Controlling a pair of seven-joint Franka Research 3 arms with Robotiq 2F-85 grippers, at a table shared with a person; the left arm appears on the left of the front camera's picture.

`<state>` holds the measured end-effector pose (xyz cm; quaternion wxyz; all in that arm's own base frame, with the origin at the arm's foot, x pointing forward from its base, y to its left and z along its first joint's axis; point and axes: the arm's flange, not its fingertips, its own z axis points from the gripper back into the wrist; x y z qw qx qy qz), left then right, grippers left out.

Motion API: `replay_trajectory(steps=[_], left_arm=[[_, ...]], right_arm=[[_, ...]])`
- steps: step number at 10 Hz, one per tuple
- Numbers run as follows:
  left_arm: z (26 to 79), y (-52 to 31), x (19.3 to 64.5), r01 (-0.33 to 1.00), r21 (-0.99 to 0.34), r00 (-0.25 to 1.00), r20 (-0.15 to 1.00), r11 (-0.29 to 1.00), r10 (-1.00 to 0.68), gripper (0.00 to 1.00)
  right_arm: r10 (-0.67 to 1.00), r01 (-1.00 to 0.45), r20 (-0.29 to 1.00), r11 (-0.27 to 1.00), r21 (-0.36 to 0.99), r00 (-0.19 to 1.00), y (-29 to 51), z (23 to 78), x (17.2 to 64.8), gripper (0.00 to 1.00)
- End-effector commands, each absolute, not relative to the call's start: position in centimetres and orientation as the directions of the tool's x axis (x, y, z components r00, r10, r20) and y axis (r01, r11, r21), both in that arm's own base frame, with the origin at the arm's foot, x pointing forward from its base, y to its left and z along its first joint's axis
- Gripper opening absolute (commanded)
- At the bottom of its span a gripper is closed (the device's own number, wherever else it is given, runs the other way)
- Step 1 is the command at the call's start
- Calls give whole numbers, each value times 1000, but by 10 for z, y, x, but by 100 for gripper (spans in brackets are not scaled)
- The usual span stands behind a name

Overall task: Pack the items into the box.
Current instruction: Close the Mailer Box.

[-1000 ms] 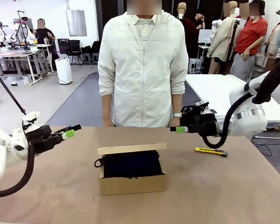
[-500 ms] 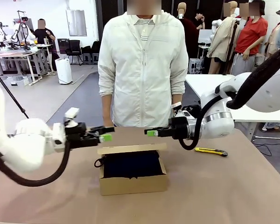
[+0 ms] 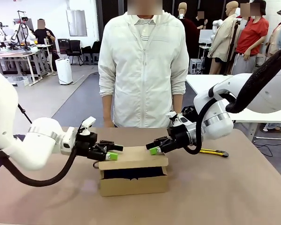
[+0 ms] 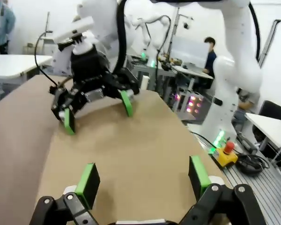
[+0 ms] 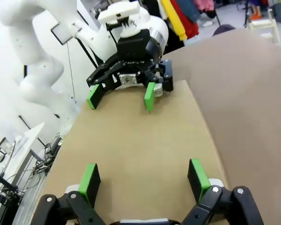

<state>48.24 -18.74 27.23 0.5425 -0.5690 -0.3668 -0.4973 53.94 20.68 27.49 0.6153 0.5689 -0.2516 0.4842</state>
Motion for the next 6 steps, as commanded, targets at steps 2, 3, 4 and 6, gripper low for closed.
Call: replay_trajectory(steps=[2, 3, 4, 6], left_arm=[[254, -178, 466, 952, -274, 241, 946, -136, -218, 100], [243, -180, 465, 945, -290, 245, 935, -151, -257, 100], [236, -180, 464, 945, -301, 258, 927, -129, -272, 100], [242, -176, 464, 954, -277, 246, 941, -113, -234, 100]], right_arm=[[386, -871, 810, -33, 491, 442, 201, 244, 515, 100], [374, -860, 806, -43, 509, 459, 199, 241, 516, 100], [395, -853, 792, -38, 520, 465, 198, 238, 516, 100], [474, -845, 744, -2, 535, 471, 194, 226, 516, 100]])
